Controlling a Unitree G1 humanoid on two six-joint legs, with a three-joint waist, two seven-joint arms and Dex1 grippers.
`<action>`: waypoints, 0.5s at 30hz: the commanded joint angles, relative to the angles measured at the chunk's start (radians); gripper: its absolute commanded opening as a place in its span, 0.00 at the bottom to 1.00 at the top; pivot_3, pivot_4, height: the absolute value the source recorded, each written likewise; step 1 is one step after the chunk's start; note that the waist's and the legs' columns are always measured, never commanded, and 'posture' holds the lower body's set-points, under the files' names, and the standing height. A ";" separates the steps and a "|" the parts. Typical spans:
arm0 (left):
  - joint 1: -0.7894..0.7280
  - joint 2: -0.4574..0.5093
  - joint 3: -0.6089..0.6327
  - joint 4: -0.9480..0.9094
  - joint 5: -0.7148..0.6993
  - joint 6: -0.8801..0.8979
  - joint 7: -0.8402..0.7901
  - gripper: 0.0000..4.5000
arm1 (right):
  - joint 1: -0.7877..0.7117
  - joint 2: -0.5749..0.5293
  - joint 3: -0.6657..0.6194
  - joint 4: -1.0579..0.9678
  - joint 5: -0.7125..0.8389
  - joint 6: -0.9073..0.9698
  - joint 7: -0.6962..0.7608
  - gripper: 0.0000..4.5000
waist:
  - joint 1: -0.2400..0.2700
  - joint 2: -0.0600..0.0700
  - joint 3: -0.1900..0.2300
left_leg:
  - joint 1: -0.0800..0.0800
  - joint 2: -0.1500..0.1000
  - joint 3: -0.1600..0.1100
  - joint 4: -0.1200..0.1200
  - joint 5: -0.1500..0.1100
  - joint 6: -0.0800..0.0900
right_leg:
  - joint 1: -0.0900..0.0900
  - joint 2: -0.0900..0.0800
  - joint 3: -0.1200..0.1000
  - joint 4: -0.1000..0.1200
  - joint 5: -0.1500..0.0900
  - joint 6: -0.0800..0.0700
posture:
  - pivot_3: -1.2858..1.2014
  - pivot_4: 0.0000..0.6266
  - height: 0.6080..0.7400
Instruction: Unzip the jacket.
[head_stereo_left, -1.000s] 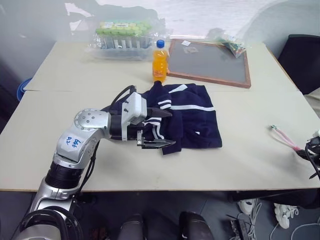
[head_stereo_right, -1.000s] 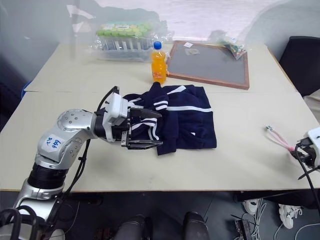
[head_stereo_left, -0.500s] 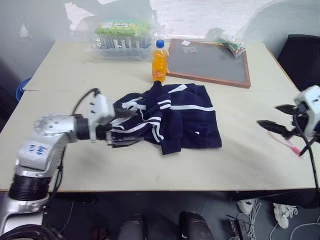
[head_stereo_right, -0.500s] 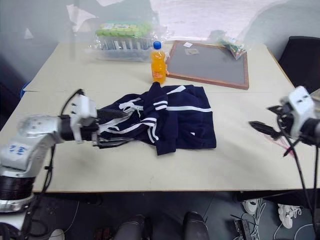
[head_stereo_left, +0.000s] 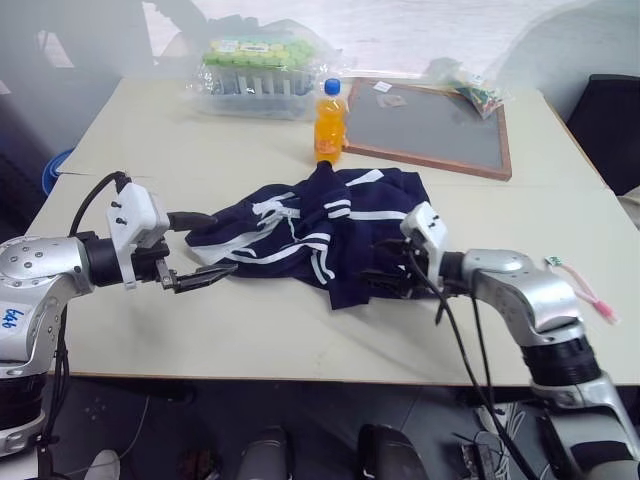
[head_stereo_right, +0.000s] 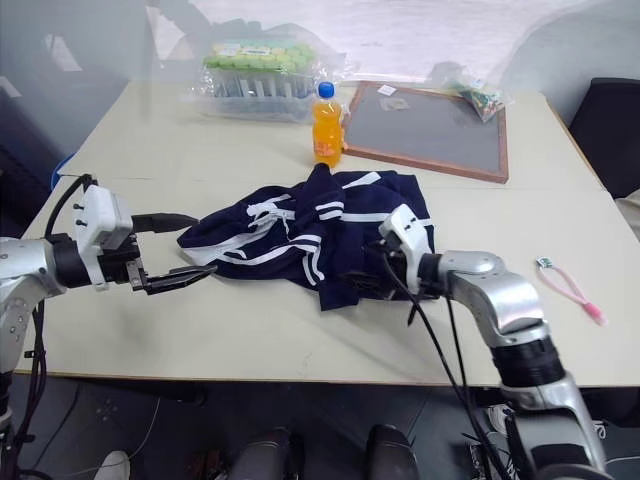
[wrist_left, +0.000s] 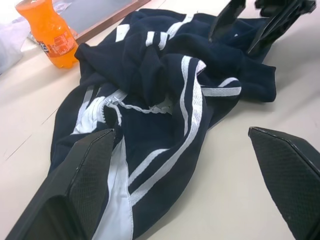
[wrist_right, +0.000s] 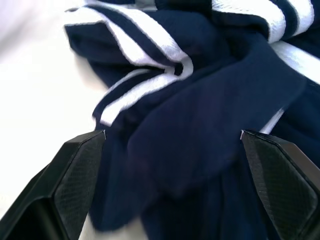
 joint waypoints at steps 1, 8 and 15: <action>0.004 0.010 0.031 -0.039 -0.018 0.007 0.019 1.00 | -0.043 0.042 0.020 0.041 0.000 -0.004 0.005 1.00 | -0.007 0.000 0.000 | 0.000 0.000 0.000 0.000 0.000 0.000 | 0.000 0.000 0.000 0.000 0.000 0.000 | 0.52 0.24 1.00; -0.018 0.012 0.020 -0.058 -0.030 0.025 0.035 1.00 | -0.074 0.111 0.016 0.094 -0.007 -0.028 0.008 0.64 | -0.015 0.000 0.000 | 0.000 0.001 0.001 -0.001 0.000 0.000 | -0.001 0.000 0.000 0.000 0.000 0.000 | 0.52 0.24 1.00; -0.050 0.003 -0.006 -0.045 -0.027 0.023 0.035 1.00 | -0.048 0.098 0.026 0.071 -0.023 -0.041 0.017 0.08 | -0.014 0.000 0.000 | 0.000 0.000 0.001 -0.001 0.000 0.000 | -0.001 0.000 0.000 0.000 0.000 0.000 | 0.52 0.24 1.00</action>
